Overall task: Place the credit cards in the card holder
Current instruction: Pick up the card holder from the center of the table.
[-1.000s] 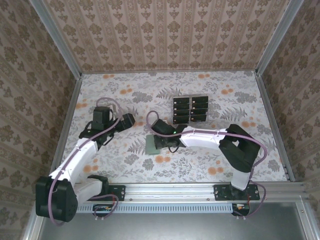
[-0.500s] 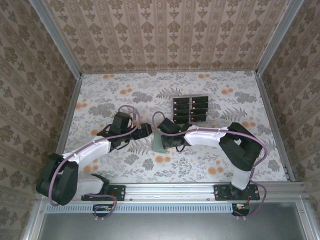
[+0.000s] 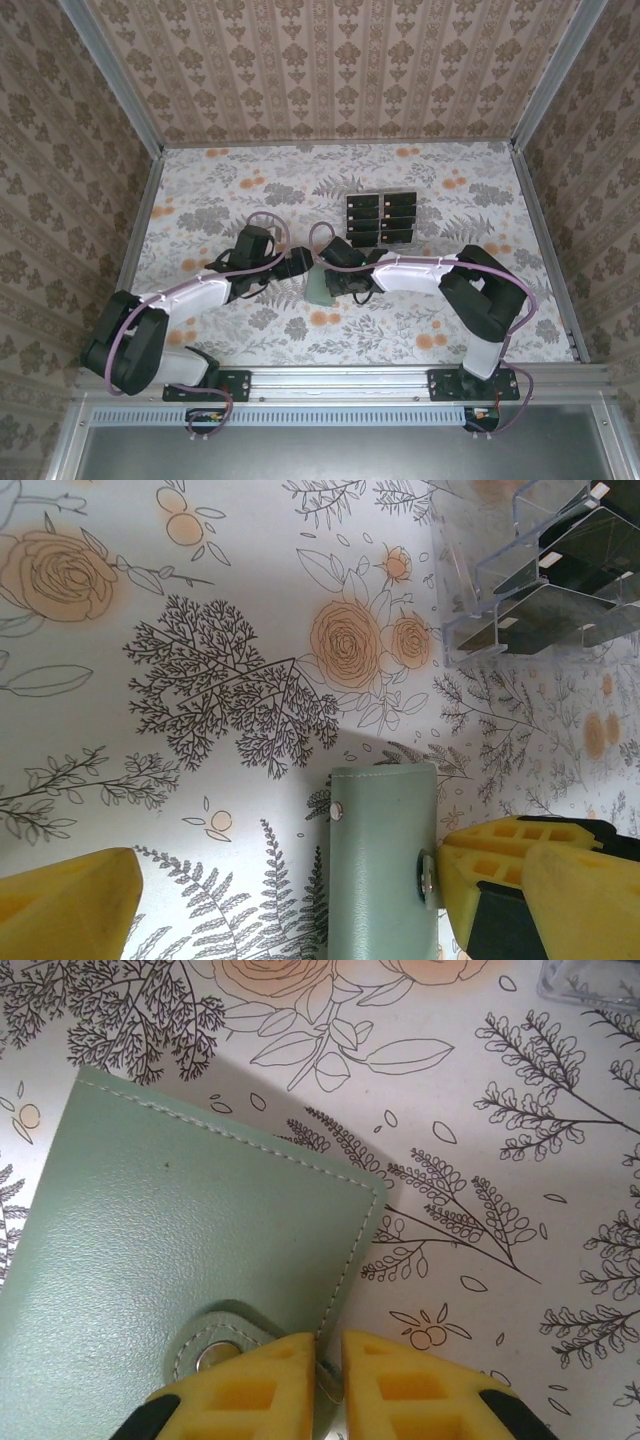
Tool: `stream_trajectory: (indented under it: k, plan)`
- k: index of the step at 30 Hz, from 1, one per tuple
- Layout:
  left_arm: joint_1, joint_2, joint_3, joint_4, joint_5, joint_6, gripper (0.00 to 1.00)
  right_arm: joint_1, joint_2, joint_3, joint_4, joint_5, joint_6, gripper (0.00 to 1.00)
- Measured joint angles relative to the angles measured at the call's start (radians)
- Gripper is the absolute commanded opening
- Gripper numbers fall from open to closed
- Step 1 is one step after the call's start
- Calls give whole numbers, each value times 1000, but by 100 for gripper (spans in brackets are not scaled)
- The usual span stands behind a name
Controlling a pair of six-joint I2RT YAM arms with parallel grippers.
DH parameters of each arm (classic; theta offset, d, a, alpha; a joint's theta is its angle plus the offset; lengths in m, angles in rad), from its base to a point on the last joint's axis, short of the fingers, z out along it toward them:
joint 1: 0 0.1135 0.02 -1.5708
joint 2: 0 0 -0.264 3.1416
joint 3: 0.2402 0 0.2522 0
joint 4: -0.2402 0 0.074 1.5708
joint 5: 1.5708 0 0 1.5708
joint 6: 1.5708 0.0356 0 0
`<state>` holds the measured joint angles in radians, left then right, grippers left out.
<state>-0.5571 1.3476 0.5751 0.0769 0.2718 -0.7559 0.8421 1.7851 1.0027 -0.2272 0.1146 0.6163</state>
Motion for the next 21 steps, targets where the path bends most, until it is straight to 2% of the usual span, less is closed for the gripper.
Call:
stream_trajectory:
  k: [4,21]
  plan:
    - [-1,26,-6,36,19,-16,91,-11,-2,-18,27,-12,16,11]
    - [-28,159,-6,185,84,-82,71,-35,-6,-58,90,-43,50,10]
